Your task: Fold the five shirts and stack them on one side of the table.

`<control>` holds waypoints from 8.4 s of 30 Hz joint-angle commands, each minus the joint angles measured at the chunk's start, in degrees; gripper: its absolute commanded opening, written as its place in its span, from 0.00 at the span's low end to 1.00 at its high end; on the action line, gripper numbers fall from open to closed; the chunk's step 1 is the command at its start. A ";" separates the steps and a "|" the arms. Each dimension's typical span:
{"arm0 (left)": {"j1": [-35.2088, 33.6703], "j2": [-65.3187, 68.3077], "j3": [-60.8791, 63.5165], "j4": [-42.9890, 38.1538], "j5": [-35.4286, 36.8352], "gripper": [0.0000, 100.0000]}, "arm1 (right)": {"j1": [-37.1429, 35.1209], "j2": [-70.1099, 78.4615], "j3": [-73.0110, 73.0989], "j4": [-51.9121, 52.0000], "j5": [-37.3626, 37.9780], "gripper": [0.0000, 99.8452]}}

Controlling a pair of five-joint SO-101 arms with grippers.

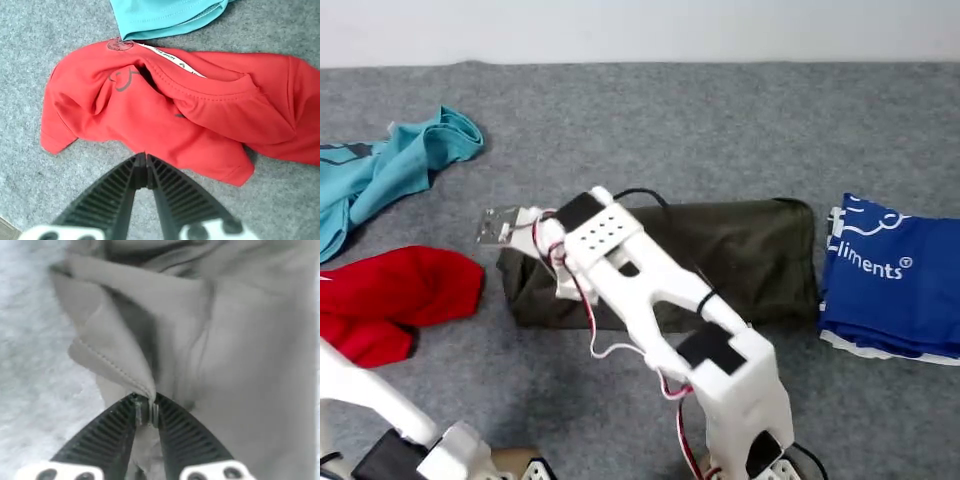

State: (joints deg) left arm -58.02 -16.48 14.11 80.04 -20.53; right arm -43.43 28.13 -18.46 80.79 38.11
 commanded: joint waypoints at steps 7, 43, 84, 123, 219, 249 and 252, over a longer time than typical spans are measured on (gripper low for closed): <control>-0.26 -2.02 -0.22 -0.79 -0.62 0.01 | 1.19 10.07 -19.43 7.08 0.18 0.12; -0.09 -1.93 0.04 -0.79 -0.62 0.01 | -8.13 16.75 -23.47 14.64 -3.87 0.01; 10.11 -21.45 -2.68 19.69 -0.53 0.01 | 31.69 9.10 -27.78 22.11 -13.80 0.02; 9.85 -21.01 -2.68 20.40 -4.40 0.01 | 44.88 29.32 -27.08 21.14 -30.51 0.29; 10.11 -21.45 1.71 19.43 2.99 0.01 | -3.82 11.91 -34.81 1.01 -13.98 0.21; 9.67 -21.54 1.19 17.67 3.43 0.01 | -1.19 24.13 -38.15 21.05 -12.13 0.01; 7.12 -21.54 -0.92 17.67 3.52 0.01 | -8.57 23.87 -39.03 21.14 -12.13 0.01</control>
State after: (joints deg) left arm -48.88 -36.44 15.87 98.68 -17.71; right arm -45.63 53.27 -56.35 100.48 25.54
